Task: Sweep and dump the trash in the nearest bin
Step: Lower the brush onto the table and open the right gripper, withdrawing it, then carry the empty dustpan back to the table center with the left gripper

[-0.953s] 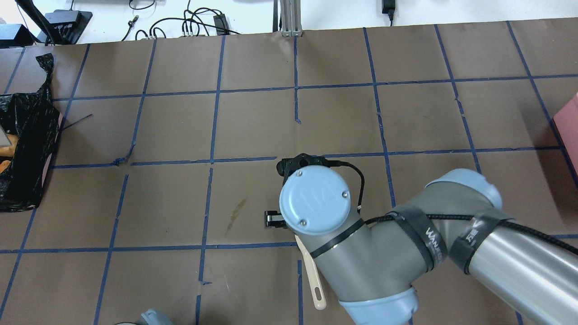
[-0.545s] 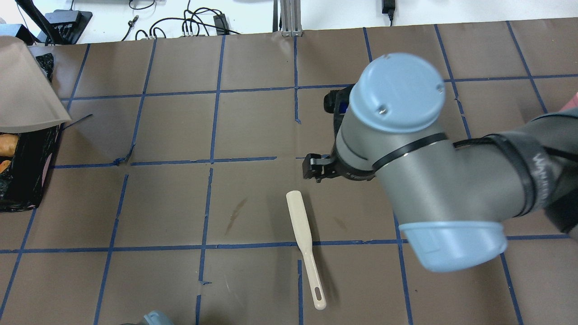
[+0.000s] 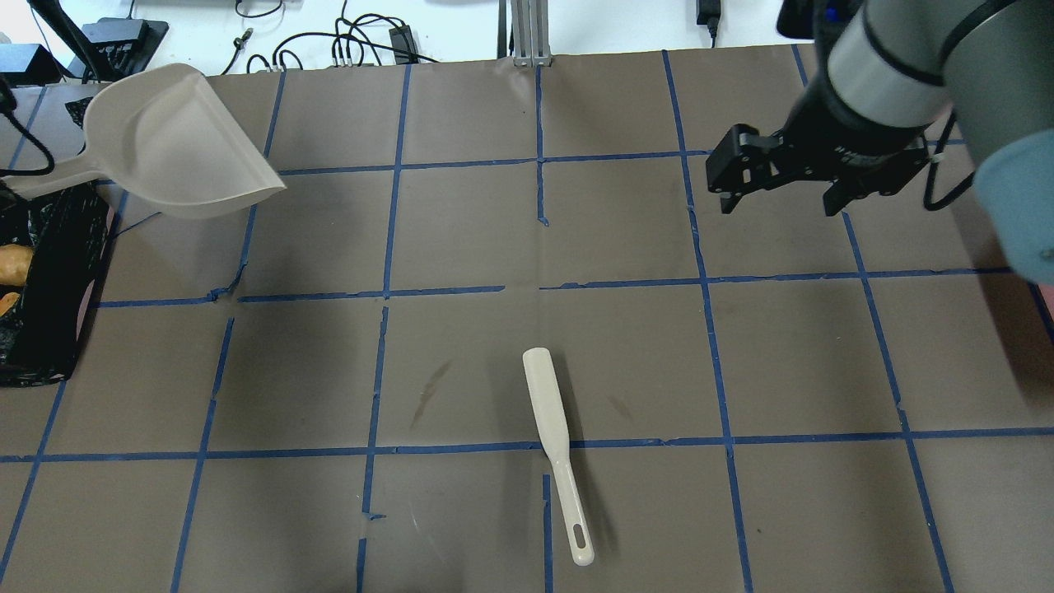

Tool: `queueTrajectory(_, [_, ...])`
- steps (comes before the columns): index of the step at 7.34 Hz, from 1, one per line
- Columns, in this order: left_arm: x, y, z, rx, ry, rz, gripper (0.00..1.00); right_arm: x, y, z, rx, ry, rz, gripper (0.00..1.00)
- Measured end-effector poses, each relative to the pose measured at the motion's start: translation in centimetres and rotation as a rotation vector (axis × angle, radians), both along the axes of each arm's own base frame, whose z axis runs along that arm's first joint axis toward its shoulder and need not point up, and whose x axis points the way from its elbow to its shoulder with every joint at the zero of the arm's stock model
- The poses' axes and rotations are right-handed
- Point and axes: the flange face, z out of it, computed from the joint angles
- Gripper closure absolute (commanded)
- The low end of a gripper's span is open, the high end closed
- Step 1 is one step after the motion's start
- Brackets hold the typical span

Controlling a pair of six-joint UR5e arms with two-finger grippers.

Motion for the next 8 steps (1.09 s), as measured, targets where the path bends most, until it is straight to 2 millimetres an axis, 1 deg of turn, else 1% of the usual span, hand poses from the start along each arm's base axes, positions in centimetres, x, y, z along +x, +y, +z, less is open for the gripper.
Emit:
queueTrajectory(1, [-3.2, -1.4, -1.7, 0.001, 0.037, 0.051, 0.99, -1.2, -1.3, 1.2, 0.012, -0.011, -0.018, 0.0])
queueTrajectory(2, [-6.3, -2.7, -3.1, -0.005, 0.062, 0.119, 0.99, -1.6, -2.5, 1.8, 0.023, -0.022, -0.026, 0.0])
queueTrajectory(3, [-10.0, -3.9, -4.3, -0.015, 0.079, 0.205, 0.99, -1.9, -3.8, 1.8, 0.038, -0.022, -0.031, 0.0])
queueTrajectory(4, [-14.0, -4.7, -5.4, -0.019, 0.092, 0.286, 0.99, -2.0, -4.5, 1.3, 0.061, -0.018, -0.037, 0.0])
queueTrajectory(7, [-24.9, -5.7, -8.5, -0.03, 0.167, 0.467, 0.99, -2.3, -4.3, -0.4, 0.131, 0.024, -0.046, 0.0])
queueTrajectory(8, [-28.5, -5.9, -9.7, -0.04, 0.188, 0.503, 0.99, -2.2, -3.8, -1.7, 0.182, 0.028, -0.056, 0.0])
